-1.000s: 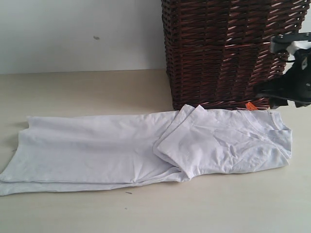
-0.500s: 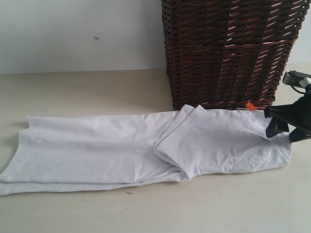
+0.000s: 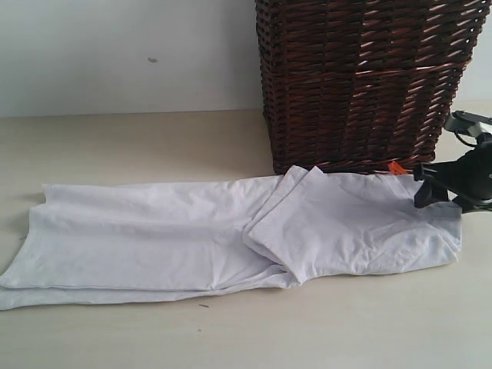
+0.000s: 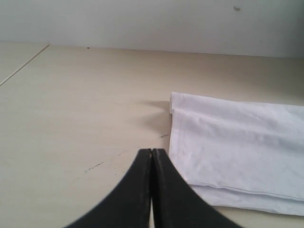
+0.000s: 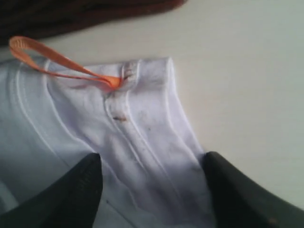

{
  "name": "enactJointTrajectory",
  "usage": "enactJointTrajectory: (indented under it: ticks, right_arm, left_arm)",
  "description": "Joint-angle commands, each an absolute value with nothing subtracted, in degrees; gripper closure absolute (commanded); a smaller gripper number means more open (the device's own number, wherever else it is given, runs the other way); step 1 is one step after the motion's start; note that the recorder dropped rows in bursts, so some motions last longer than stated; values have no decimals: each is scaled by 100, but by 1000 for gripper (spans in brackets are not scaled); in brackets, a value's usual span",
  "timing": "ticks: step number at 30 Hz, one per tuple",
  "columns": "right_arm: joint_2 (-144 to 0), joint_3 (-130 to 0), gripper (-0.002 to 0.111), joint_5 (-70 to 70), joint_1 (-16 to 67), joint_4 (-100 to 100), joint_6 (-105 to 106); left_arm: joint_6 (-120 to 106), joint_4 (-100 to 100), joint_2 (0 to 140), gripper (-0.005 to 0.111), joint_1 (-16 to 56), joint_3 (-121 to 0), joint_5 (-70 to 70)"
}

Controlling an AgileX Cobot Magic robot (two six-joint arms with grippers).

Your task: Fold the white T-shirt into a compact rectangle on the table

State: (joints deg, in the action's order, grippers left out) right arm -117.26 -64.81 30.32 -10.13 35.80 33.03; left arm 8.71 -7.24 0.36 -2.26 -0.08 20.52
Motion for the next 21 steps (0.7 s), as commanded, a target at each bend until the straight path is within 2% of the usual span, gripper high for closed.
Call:
enactJointTrajectory:
  ticks: [1,9,10,11,12,13,15,19,21]
  right_arm:
    - [-12191,-6440,48,3495,-1034,3668,3481]
    - [-12475,-6440,48,4892,-1034,4746,4831]
    - [-12475,-6440,51,4902,-1034,4746,4831]
    - [-12475,-6440,60,4902,-1034,4736,4790]
    - [-12475,-6440,70,4902,-1034,4709,4778]
    - [-12475,-6440,88,4902,-1034,4577,4684]
    - [-12475,-6440,108,4902,-1034,4294,4483]
    - [-12343,-6440,108,4902,-1034,3231,3481]
    - [-12014,-6440,108,4973,-1048,1892,2383]
  left_arm:
    - [896,-744,0,107,-227,0,2037]
    - [896,-744,0,107,-227,0,2037]
    - [896,-744,0,107,-227,0,2037]
    - [896,-744,0,107,-227,0,2037]
    - [896,-744,0,107,-227,0,2037]
    - [896,-744,0,107,-227,0,2037]
    - [896,-744,0,107,-227,0,2037]
    - [896,-744,0,107,-227,0,2037]
    - [896,-744,0,107,-227,0,2037]
